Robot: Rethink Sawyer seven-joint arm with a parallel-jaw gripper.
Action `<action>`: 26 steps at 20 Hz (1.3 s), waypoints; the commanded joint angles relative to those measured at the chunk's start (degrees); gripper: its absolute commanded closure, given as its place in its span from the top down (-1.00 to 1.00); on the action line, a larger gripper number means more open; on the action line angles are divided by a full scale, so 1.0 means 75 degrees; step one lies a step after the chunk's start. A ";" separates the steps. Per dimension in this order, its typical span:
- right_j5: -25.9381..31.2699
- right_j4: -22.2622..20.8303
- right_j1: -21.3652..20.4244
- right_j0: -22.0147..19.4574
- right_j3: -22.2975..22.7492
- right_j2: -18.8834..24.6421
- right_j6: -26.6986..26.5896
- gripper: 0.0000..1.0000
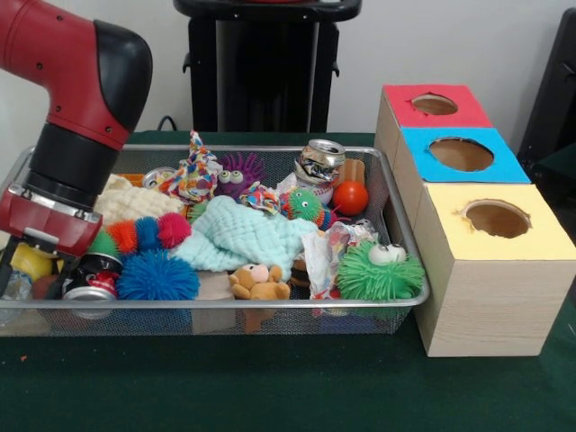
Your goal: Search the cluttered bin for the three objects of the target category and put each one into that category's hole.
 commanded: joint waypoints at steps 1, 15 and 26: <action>0.0309 0.0122 0.0675 0.0086 -0.0494 0.0375 0.0888 1.00; 0.0938 0.0224 0.0793 0.0219 -0.0712 0.0028 0.0796 1.00; 0.1454 0.0103 0.0756 0.0081 -0.0677 0.0263 0.0745 -1.00</action>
